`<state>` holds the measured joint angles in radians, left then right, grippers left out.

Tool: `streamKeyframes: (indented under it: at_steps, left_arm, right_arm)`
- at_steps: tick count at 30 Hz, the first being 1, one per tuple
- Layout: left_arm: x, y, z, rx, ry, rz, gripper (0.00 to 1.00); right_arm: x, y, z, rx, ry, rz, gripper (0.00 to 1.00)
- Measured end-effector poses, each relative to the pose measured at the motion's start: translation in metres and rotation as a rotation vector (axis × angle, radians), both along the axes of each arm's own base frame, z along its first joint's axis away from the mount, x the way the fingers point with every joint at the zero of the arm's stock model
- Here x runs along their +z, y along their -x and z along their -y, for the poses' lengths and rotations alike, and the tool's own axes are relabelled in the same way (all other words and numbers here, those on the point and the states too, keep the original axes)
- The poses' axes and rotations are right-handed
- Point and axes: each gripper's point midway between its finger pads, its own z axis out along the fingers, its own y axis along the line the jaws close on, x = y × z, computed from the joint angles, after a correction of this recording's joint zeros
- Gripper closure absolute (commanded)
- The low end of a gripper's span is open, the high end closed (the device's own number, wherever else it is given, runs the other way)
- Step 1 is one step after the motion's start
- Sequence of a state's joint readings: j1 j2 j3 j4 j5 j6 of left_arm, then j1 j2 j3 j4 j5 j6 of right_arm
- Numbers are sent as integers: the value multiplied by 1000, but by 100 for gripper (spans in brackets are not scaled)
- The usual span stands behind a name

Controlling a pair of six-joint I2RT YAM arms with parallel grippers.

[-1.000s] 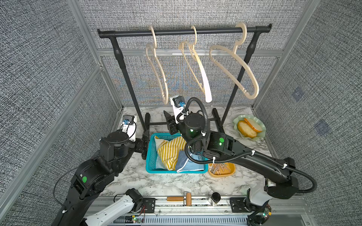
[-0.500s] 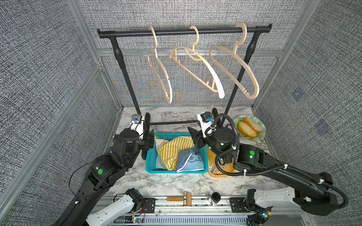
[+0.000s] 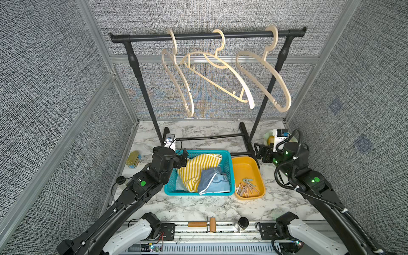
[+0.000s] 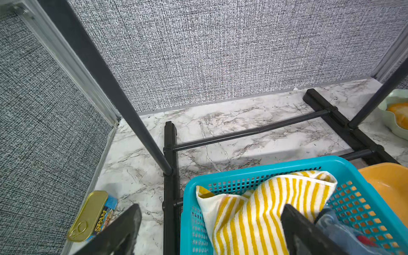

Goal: Remove the clothespins securing towels to the hanger
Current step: Place the hanger on the clothesline, then reset both arms

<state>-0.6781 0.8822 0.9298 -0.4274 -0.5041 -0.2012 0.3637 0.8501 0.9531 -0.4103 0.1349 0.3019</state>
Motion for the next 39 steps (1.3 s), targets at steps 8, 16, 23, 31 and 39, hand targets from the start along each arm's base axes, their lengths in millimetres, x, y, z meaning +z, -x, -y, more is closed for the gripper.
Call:
streamKeyframes:
  at_steps: [8,16,23,31,39]
  left_arm:
    - [-38,-30,-63,194,121,20,1]
    - [-88,-45,-98,277,152,64,0]
    - [-108,-59,-110,318,112,154,1]
    - [-123,-60,-125,348,8,239,0]
    - [-147,-55,-137,363,-75,257,0]
  right_arm:
    - [-65,-15,52,-153,-4,-141,6]
    - [-143,-23,96,-293,142,-176,7]
    - [-194,-37,112,-328,268,-144,7]
    - [-216,-57,111,-314,315,-21,6]
    - [-226,-67,116,-326,323,56,5]
